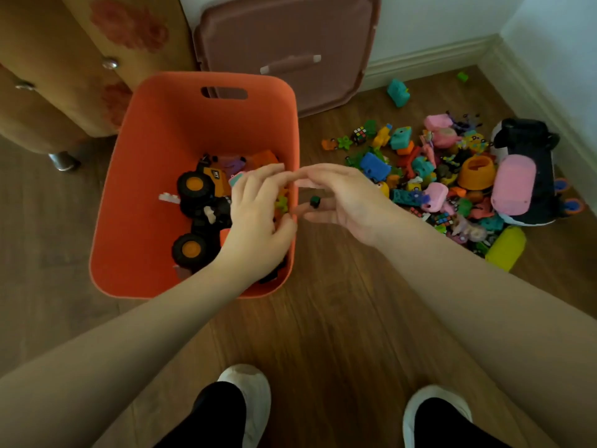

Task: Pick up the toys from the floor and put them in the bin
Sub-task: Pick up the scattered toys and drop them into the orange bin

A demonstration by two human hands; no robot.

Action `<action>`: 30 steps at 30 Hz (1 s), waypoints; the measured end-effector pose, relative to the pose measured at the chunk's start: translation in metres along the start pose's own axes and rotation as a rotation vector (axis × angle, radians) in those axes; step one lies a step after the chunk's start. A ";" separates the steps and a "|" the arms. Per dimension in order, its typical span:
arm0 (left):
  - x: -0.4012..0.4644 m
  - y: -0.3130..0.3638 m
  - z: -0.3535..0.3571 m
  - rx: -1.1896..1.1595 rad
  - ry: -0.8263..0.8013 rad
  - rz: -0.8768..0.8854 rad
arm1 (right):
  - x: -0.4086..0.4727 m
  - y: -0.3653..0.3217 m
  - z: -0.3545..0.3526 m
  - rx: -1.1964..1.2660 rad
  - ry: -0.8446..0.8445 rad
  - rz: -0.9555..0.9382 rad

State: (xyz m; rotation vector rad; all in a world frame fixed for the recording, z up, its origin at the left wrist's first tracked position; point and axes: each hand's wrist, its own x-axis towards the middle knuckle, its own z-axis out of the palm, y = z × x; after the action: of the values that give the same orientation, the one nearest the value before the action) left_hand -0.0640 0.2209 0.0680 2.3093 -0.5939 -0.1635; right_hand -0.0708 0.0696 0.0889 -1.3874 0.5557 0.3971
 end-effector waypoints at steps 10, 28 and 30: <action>0.011 0.058 0.039 -0.078 -0.099 0.400 | -0.008 0.010 -0.055 0.478 -0.117 0.034; 0.016 0.036 0.051 0.164 -0.431 0.195 | 0.025 0.032 -0.111 0.199 0.271 0.175; 0.026 0.043 0.068 0.232 -0.546 0.145 | 0.028 0.056 -0.138 0.022 0.433 0.277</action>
State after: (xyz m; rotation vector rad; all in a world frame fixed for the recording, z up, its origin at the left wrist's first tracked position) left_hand -0.0758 0.1388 0.0497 2.4336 -1.0971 -0.7015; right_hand -0.0986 -0.0597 0.0153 -1.3839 1.1121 0.3098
